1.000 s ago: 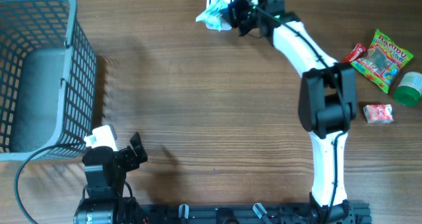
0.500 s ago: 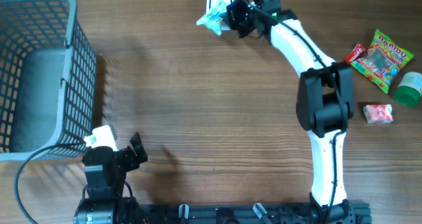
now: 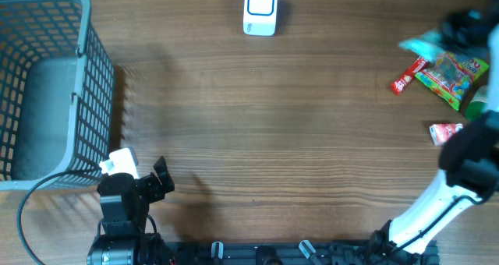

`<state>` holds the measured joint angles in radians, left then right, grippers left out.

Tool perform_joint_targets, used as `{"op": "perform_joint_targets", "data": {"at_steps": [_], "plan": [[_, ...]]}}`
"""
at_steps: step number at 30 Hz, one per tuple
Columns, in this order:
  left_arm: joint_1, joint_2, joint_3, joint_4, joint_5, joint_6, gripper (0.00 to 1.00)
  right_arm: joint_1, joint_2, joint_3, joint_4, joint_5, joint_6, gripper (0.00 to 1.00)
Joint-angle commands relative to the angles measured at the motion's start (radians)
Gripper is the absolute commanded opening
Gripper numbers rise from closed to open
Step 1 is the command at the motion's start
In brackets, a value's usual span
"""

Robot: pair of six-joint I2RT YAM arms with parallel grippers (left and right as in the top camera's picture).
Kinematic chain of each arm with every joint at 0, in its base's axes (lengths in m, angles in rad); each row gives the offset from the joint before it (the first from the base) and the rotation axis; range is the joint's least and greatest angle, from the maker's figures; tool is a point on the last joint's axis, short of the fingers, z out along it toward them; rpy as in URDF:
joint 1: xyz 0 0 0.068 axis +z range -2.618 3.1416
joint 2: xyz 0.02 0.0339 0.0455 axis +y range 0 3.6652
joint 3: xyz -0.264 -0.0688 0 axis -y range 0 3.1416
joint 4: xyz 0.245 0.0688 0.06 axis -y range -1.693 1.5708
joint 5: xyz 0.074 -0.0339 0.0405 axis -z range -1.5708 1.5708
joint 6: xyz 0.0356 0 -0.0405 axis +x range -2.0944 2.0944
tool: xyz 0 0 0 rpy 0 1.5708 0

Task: Scan the item barcode
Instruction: 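Carry the wipes pack to the right edge and release it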

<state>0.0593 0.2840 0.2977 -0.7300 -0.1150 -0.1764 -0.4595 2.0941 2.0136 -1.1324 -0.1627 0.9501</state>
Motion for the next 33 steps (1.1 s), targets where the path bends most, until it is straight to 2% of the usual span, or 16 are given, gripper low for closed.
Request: {"op": "perform_joint_targets", "data": {"at_steps": [1,6,10,12,13,14,15,16,17,18,20,23,30,33], "plan": [[0.0,-0.003,-0.002,0.002,-0.01,0.012,1.0,-0.168,-0.003,-0.057,-0.013,0.205,-0.09,0.05],[0.0,-0.003,-0.002,0.002,-0.01,0.012,1.0,-0.336,-0.003,-0.092,0.014,0.227,-0.165,0.04],[0.0,-0.003,-0.002,0.002,-0.01,0.012,1.0,-0.401,-0.003,-0.092,0.052,0.233,-0.168,0.05],[0.0,-0.003,-0.002,0.002,-0.01,0.012,1.0,-0.415,-0.003,-0.092,0.077,0.251,-0.238,0.08],[0.0,-0.003,-0.002,0.002,-0.01,0.012,1.0,-0.415,0.002,-0.092,0.071,0.295,-0.244,0.17],[0.0,-0.003,-0.002,0.002,-0.01,0.012,1.0,-0.414,0.006,-0.092,0.065,0.328,-0.243,0.3],[0.0,-0.003,-0.002,0.002,-0.01,0.012,1.0,-0.413,0.01,-0.092,0.058,0.334,-0.244,0.55],[0.0,-0.003,-0.002,0.002,-0.01,0.012,1.0,-0.413,0.01,-0.092,0.046,0.302,-0.245,0.67],[0.0,-0.003,-0.002,0.002,-0.01,0.012,1.0,-0.414,0.006,-0.089,0.045,0.222,-0.255,0.86],[0.0,-0.003,-0.002,0.002,-0.01,0.012,1.0,-0.415,0.002,-0.083,0.042,0.139,-0.277,0.99],[0.0,-0.003,-0.002,0.002,-0.01,0.012,1.0,-0.41,-0.029,-0.055,0.007,-0.018,-0.302,0.99],[0.0,-0.003,-0.002,0.002,-0.01,0.012,1.0,-0.367,-0.148,-0.049,-0.018,-0.051,-0.341,1.0],[0.0,-0.003,-0.002,0.002,-0.01,0.012,1.0,-0.141,-0.587,-0.049,-0.026,-0.345,-0.531,1.0],[0.0,-0.003,-0.002,0.002,-0.01,0.012,1.0,-0.042,-0.743,-0.05,-0.124,-0.386,-0.54,1.0]]}}
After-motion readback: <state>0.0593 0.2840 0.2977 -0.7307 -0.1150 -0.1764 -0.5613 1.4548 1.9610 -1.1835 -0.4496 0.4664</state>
